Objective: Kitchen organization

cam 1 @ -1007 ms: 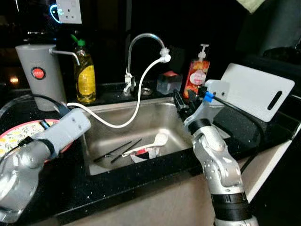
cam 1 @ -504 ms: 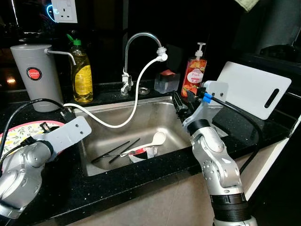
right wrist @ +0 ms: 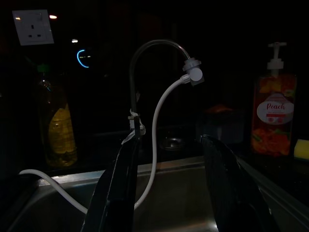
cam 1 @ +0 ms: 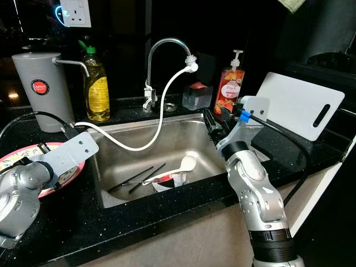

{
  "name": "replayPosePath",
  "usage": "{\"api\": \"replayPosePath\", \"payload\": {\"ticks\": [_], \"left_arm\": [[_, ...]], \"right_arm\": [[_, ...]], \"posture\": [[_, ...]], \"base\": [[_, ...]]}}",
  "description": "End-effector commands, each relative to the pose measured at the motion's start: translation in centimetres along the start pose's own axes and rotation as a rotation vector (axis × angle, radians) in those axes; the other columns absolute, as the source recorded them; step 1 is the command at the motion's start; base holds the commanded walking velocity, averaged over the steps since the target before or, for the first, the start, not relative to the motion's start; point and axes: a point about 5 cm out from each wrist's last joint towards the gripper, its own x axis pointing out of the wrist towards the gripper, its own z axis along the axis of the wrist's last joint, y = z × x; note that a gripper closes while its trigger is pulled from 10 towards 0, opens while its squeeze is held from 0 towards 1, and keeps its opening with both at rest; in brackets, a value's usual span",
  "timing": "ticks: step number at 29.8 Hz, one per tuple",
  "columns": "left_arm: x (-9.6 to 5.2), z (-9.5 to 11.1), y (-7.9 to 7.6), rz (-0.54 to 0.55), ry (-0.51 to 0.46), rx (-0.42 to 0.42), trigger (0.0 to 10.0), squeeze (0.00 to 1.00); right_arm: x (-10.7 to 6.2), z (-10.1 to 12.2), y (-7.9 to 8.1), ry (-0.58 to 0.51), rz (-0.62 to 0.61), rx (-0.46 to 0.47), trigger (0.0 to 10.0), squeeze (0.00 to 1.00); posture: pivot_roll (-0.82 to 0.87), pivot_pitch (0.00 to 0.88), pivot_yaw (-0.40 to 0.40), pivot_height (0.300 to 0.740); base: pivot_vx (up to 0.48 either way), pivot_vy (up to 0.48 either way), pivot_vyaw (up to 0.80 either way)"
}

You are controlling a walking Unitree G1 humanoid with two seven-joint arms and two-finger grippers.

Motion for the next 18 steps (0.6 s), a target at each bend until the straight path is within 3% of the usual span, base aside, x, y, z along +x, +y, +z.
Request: {"api": "replayPosePath", "payload": {"ticks": [1,6,18], "left_arm": [[-0.4,0.0,1.4,0.030,0.000,0.029,10.0,0.00],[-0.3,-0.1,2.4,0.063,0.008,-0.007,10.0,0.00],[0.7,-2.9,-0.4,-0.083,0.089,0.003,10.0,0.00]], "right_arm": [[-0.2,0.4,-0.3,-0.019,-0.015,-0.005,10.0,0.00],[-0.1,0.4,-0.2,-0.019,-0.006,-0.005,10.0,0.00],[-0.2,0.3,-0.2,-0.020,-0.014,-0.003,10.0,0.00]], "posture": [[-0.03,0.000,-0.044,0.740],[-0.02,0.000,-0.044,0.740],[-0.03,0.000,-0.038,0.740]], "base": [[0.000,0.000,0.00],[0.000,0.000,0.00],[0.000,0.000,0.00]]}}
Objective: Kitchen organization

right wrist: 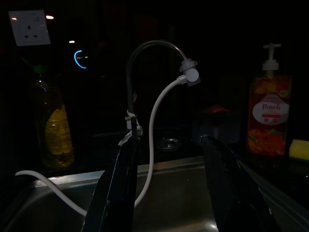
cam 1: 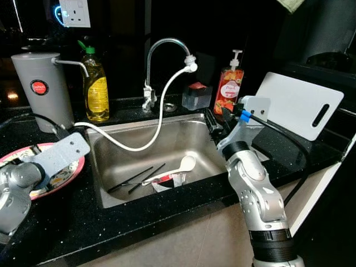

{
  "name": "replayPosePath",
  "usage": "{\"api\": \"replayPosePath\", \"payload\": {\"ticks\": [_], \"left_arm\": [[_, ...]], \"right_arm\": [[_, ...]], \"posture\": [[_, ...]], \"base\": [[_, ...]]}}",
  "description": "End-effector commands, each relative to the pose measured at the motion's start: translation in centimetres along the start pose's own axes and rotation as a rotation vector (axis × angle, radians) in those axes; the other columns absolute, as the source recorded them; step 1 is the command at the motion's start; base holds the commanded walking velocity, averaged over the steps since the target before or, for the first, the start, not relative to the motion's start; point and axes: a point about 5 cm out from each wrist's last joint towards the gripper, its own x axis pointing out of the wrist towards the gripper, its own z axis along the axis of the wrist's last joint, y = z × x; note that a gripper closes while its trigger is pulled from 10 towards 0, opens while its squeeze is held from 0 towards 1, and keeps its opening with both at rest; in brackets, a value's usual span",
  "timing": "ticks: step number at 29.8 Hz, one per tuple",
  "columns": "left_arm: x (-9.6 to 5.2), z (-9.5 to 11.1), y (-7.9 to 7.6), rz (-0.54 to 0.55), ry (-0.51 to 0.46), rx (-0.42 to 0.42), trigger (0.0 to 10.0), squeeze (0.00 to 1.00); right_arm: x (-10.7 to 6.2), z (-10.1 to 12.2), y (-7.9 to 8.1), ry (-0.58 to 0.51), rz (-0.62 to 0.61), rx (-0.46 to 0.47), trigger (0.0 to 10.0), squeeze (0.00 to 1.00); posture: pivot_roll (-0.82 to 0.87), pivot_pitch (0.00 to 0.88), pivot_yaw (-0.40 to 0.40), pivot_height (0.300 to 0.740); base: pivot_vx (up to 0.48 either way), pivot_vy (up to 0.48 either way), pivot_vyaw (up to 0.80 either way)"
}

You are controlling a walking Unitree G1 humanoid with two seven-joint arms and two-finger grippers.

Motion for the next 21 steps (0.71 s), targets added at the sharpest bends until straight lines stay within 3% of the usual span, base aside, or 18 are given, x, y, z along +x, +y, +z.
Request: {"api": "replayPosePath", "payload": {"ticks": [1,9,18,21], "left_arm": [[0.0,-0.4,-0.4,-0.028,0.018,0.031,10.0,0.00],[0.1,0.0,-0.8,-0.061,-0.011,0.008,10.0,0.00],[0.2,-1.4,-0.6,-0.058,0.041,0.046,10.0,0.00],[-0.1,-0.6,-0.7,-0.074,-0.017,0.002,10.0,0.00]], "right_arm": [[-0.2,0.4,-0.1,-0.019,-0.007,0.002,10.0,0.00],[-0.2,0.3,-0.3,-0.019,-0.016,0.002,10.0,0.00],[-0.1,0.3,-0.2,-0.018,-0.008,0.001,10.0,0.00],[-0.2,0.3,-0.2,-0.017,-0.009,0.002,10.0,0.00]], "posture": [[-0.03,0.000,-0.038,0.740],[-0.03,0.000,-0.038,0.740],[-0.02,0.000,-0.043,0.740],[-0.02,0.000,-0.042,0.740]], "base": [[0.000,0.000,0.00],[0.000,0.000,0.00],[0.000,0.000,0.00],[0.000,0.000,0.00]]}}
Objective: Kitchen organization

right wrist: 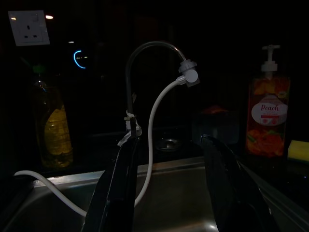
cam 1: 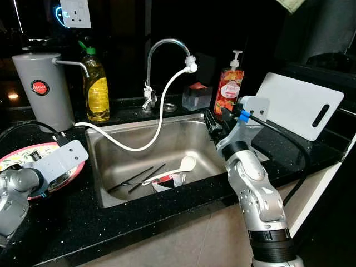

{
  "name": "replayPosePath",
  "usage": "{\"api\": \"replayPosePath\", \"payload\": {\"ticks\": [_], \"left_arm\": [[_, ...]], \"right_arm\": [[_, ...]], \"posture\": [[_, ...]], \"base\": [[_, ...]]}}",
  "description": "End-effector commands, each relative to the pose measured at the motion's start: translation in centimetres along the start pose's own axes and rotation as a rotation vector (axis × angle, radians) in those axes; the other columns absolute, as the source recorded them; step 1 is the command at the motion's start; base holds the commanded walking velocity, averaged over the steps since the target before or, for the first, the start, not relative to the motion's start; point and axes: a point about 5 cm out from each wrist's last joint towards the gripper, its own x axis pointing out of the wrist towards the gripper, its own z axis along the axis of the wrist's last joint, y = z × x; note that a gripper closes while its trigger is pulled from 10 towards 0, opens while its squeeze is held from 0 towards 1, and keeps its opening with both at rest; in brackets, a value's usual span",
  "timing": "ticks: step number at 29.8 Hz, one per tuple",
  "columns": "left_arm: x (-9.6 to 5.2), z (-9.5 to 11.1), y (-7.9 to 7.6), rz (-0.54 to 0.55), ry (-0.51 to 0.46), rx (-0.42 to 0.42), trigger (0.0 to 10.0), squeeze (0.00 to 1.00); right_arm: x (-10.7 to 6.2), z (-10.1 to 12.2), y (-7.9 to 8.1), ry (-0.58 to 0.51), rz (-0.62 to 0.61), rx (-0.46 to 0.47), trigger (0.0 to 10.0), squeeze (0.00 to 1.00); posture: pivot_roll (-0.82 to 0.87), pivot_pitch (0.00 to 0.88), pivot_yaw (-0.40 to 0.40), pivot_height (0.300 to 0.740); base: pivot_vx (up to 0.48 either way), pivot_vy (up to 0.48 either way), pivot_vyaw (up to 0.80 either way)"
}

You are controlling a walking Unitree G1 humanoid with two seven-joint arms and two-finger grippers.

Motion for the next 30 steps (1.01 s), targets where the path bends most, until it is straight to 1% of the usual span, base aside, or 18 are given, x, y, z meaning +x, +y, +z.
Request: {"api": "replayPosePath", "payload": {"ticks": [1,2,4,6,7,9,10,11,13,14,15,21,26,29,30], "left_arm": [[-0.2,0.1,-0.2,-0.029,-0.010,-0.004,10.0,0.00],[-0.3,1.0,-0.2,-0.039,-0.068,-0.047,10.0,0.00],[-0.5,2.4,0.0,-0.052,-0.143,-0.097,10.0,0.00],[-0.7,3.2,0.0,-0.062,-0.182,-0.088,10.0,0.00],[-0.6,3.2,0.0,-0.061,-0.173,-0.068,10.0,0.01],[-0.5,3.1,0.0,-0.060,-0.163,-0.054,10.0,0.01],[-0.4,2.7,-0.1,-0.059,-0.133,-0.024,10.0,1.00],[-0.2,2.3,-0.2,-0.054,-0.103,-0.003,10.0,1.00],[-0.2,2.1,-0.4,-0.052,-0.085,-0.006,10.0,1.00],[-0.2,2.2,-0.5,-0.067,-0.093,-0.005,10.0,0.00],[-0.2,2.2,-0.7,-0.079,-0.095,-0.001,10.0,0.00],[0.0,2.1,-0.7,-0.071,-0.075,0.005,10.0,0.00],[0.1,1.5,-0.6,-0.062,-0.045,-0.015,10.0,0.00],[0.2,1.1,-1.0,-0.077,-0.031,-0.032,10.0,0.00],[0.3,0.5,-1.6,-0.110,-0.010,-0.064,10.0,0.00]], "right_arm": [[-0.2,0.3,-0.2,-0.016,-0.007,0.007,10.0,0.00],[-0.2,0.3,-0.2,-0.016,-0.008,0.009,10.0,0.00],[-0.2,0.3,-0.1,-0.015,-0.008,0.010,10.0,0.00],[-0.2,0.3,0.0,-0.016,-0.004,0.007,10.0,0.00],[-0.2,0.3,-0.1,-0.016,-0.005,0.007,10.0,0.00],[-0.2,0.3,-0.1,-0.015,-0.006,0.007,10.0,0.00],[-0.2,0.3,-0.1,-0.015,-0.007,0.007,10.0,0.00],[-0.2,0.3,-0.1,-0.014,-0.008,0.007,10.0,0.00],[-0.2,0.3,-0.1,-0.014,-0.006,0.005,10.0,0.00],[-0.2,0.3,-0.1,-0.015,-0.006,0.003,10.0,0.00],[-0.2,0.3,-0.2,-0.016,-0.008,0.003,10.0,0.00],[-0.3,0.2,-0.2,-0.013,-0.008,0.004,10.0,0.00],[-0.2,0.3,0.0,-0.016,0.002,0.004,10.0,0.00],[-0.2,0.3,0.0,-0.016,0.001,0.005,10.0,0.00],[-0.2,0.2,0.0,-0.015,0.002,0.005,10.0,0.00]], "posture": [[-0.02,0.000,-0.042,0.740],[-0.02,0.000,-0.043,0.740],[-0.03,0.000,-0.040,0.740],[-0.03,0.000,-0.041,0.740],[-0.03,0.000,-0.042,0.740],[-0.03,0.000,-0.042,0.740],[-0.03,0.000,-0.038,0.740],[-0.03,0.000,-0.036,0.740],[-0.03,0.000,-0.032,0.740],[-0.03,0.000,-0.032,0.740],[-0.04,0.000,-0.033,0.740],[-0.03,0.000,-0.035,0.740],[-0.04,0.000,-0.035,0.740],[-0.03,0.000,-0.035,0.740],[-0.03,0.000,-0.036,0.740]], "base": [[0.000,0.000,0.00],[0.000,0.000,0.00],[0.000,0.000,0.00],[0.000,0.000,0.00],[0.000,0.000,0.00],[0.000,0.000,0.00],[0.000,0.000,0.00],[0.000,0.000,0.00],[0.000,0.000,0.00],[0.000,0.000,0.00],[0.000,0.000,0.00],[0.000,0.000,0.00],[0.000,0.000,0.00],[0.000,0.000,0.00],[0.000,0.000,0.00]]}}
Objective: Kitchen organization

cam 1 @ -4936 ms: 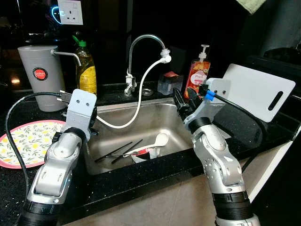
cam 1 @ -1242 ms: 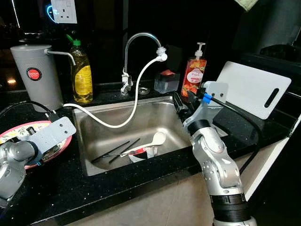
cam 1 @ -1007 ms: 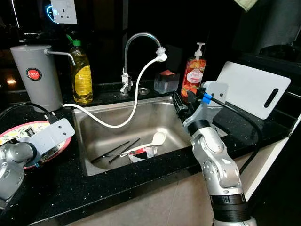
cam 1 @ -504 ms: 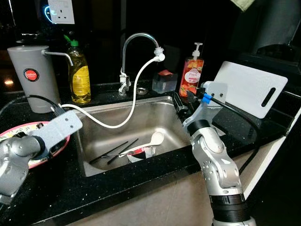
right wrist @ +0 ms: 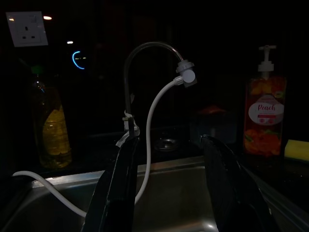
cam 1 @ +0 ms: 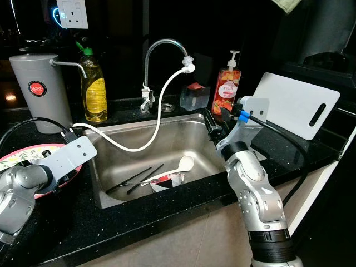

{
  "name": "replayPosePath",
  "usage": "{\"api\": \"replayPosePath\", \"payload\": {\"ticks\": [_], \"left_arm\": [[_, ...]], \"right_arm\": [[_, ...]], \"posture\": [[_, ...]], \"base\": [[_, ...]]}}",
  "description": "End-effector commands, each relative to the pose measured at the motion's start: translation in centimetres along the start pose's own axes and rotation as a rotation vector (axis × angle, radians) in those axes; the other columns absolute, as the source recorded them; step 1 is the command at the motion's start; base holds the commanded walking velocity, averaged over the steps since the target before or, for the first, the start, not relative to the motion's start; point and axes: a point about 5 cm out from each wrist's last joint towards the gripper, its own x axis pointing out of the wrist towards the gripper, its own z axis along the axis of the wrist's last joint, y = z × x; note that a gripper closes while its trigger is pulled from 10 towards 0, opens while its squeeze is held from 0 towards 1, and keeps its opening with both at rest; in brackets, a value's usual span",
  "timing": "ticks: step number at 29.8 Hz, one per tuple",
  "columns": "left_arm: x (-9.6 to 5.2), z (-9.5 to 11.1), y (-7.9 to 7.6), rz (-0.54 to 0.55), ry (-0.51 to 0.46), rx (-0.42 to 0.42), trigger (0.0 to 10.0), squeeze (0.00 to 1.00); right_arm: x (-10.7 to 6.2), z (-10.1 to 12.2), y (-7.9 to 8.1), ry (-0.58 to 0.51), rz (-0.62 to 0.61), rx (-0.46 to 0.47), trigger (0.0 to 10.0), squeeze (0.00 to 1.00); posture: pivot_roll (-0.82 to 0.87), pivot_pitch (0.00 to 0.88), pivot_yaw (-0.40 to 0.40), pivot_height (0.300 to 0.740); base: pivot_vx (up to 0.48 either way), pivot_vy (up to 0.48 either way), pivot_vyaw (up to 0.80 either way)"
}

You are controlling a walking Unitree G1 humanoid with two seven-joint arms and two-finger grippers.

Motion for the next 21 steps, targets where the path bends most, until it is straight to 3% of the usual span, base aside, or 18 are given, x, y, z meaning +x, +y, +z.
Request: {"api": "replayPosePath", "payload": {"ticks": [1,11,21], "left_arm": [[0.5,-1.5,-1.3,-0.068,0.064,-0.032,10.0,0.00],[0.7,-3.2,-1.4,-0.034,0.159,0.002,10.0,0.00],[0.5,-3.9,-0.2,0.066,0.220,0.083,10.0,0.00]], "right_arm": [[-0.2,0.3,-0.1,-0.016,-0.002,0.003,10.0,0.00],[-0.2,0.4,-0.1,-0.017,0.002,0.003,10.0,0.00],[-0.1,0.3,0.0,-0.012,0.007,0.004,10.0,0.00]], "posture": [[-0.03,0.000,-0.036,0.740],[-0.03,0.000,-0.043,0.740],[-0.03,0.000,-0.050,0.740]], "base": [[0.000,0.000,0.00],[0.000,0.000,0.00],[0.000,0.000,0.00]]}}
